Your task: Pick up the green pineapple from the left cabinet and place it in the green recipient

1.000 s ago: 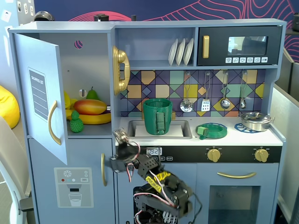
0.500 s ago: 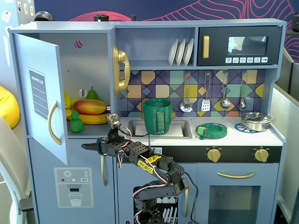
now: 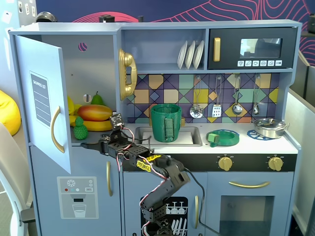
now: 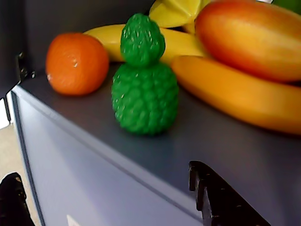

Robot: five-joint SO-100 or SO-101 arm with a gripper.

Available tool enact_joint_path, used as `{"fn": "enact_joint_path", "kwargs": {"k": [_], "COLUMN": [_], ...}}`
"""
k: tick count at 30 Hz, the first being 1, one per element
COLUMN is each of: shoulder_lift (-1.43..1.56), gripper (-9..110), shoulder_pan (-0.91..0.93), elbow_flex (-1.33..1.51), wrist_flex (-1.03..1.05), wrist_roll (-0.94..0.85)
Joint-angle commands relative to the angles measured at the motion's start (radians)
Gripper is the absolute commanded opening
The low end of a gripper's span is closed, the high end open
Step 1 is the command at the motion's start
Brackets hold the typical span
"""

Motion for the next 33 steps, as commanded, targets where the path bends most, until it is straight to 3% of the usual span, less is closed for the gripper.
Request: {"fn": "enact_joint_path", "kwargs": {"k": [1, 14, 33], "shoulder_lift": [-0.084, -0.368, -0.646], "gripper": [39, 42, 42], "shoulder_pan": [0.011, 0.018, 0.035], "elbow_flex": [-0.146, -0.357, -0.680], "wrist_flex": [-0.057, -0.152, -0.130], "wrist_roll": [0.002, -0.002, 0.015]}}
